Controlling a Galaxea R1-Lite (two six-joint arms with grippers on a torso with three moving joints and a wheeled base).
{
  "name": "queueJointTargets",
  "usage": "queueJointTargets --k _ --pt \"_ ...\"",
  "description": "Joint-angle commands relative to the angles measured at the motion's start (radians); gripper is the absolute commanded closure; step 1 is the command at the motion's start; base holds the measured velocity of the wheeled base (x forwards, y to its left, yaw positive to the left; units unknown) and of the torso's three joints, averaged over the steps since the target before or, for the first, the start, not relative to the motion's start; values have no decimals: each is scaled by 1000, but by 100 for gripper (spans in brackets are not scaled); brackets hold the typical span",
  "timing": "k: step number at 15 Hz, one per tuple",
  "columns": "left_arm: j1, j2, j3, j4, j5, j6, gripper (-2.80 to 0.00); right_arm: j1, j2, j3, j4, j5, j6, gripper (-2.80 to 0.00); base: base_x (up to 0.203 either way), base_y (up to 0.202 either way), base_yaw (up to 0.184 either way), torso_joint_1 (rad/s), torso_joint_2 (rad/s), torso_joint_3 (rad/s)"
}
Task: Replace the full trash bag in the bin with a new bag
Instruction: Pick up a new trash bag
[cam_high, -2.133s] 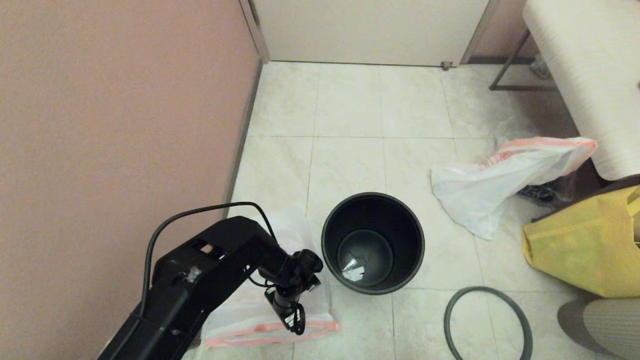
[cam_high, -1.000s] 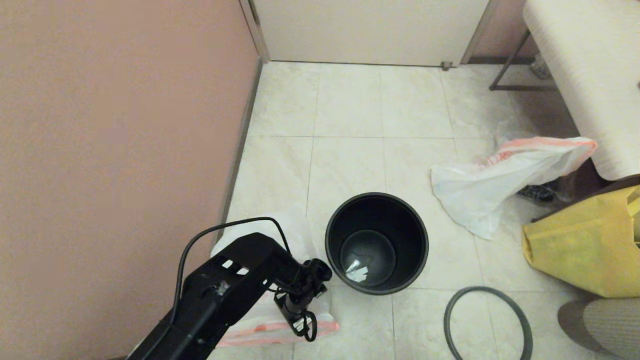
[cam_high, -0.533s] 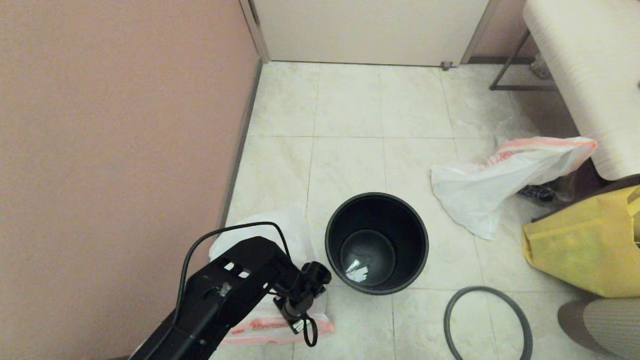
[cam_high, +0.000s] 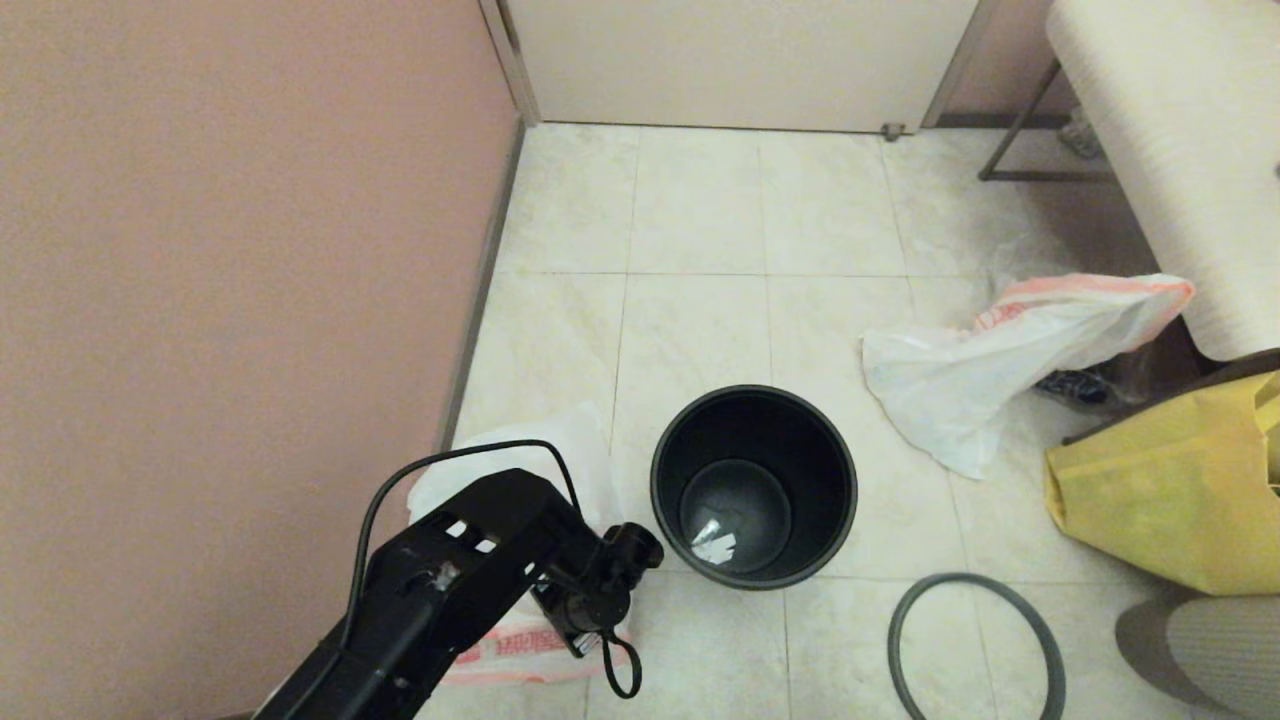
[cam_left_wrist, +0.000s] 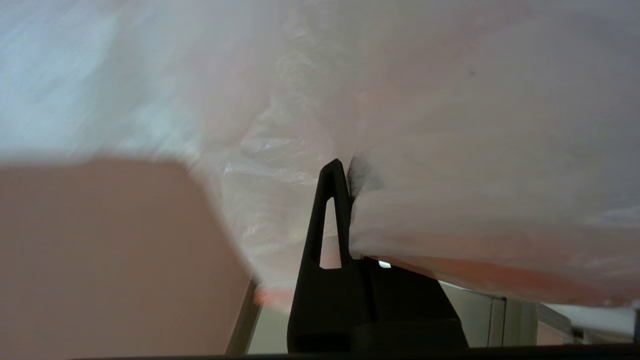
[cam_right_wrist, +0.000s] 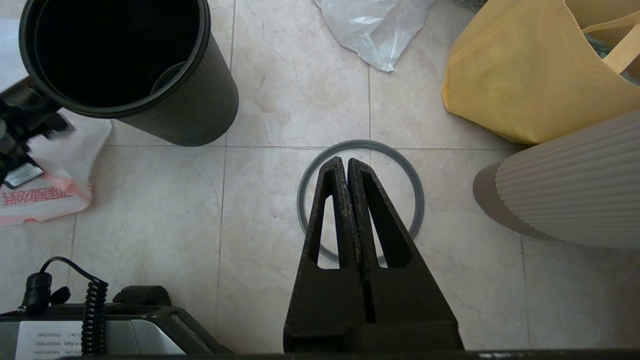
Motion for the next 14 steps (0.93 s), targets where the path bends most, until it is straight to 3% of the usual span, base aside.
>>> queueJointTargets --k 1,4,7,10,14 --pt "-6 -80 40 18 93 -58 0 0 2 0 1 0 0 0 0 0 0 0 0 0" --pt "-3 -231 119 23 180 -116 0 0 2 0 1 0 0 0 0 0 0 0 0 0" --pt "-4 -366 171 35 319 -199 0 0 2 0 1 0 0 0 0 0 0 0 0 0" --pt "-46 -556 204 54 346 -263 0 0 2 0 1 0 0 0 0 0 0 0 0 0" --pt "-129 -849 226 106 354 -298 0 0 2 0 1 0 0 0 0 0 0 0 0 0"
